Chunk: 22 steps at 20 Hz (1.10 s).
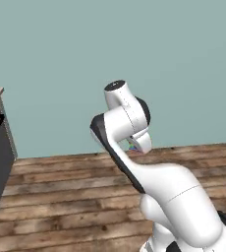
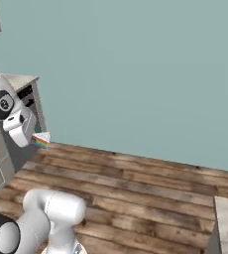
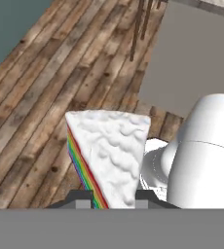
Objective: Take the baked cake out of the oven and place it on the plate for cooling. Then close the oven door.
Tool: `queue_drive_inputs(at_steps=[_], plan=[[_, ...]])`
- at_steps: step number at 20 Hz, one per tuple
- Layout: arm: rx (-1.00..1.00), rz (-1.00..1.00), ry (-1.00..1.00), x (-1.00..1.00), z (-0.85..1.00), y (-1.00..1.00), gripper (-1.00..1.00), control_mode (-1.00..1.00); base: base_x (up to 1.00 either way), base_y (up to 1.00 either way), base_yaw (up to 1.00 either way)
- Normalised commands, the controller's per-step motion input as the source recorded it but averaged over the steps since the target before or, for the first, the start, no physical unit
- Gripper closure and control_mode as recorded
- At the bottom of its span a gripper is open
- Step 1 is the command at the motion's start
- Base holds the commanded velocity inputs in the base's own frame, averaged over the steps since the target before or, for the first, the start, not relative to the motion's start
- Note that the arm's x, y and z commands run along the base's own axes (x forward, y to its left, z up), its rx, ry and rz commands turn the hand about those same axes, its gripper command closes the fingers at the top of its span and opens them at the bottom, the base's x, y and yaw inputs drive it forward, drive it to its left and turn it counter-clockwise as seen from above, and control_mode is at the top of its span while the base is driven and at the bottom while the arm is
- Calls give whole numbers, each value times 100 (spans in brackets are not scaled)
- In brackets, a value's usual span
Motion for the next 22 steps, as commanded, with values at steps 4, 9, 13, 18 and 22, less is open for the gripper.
queue_drive_inputs(at_steps=[4,9,13,18,22], plan=[[0,0,0,0,0,0,100,100,-1,4,100],[0,0,0,0,0,0,100,100,8,0,99],[0,0,0,0,0,0,100,100,30,0,95],[0,0,0,0,0,0,100,100,45,0,90],[0,0,0,0,0,0,100,100,60,0,75]])
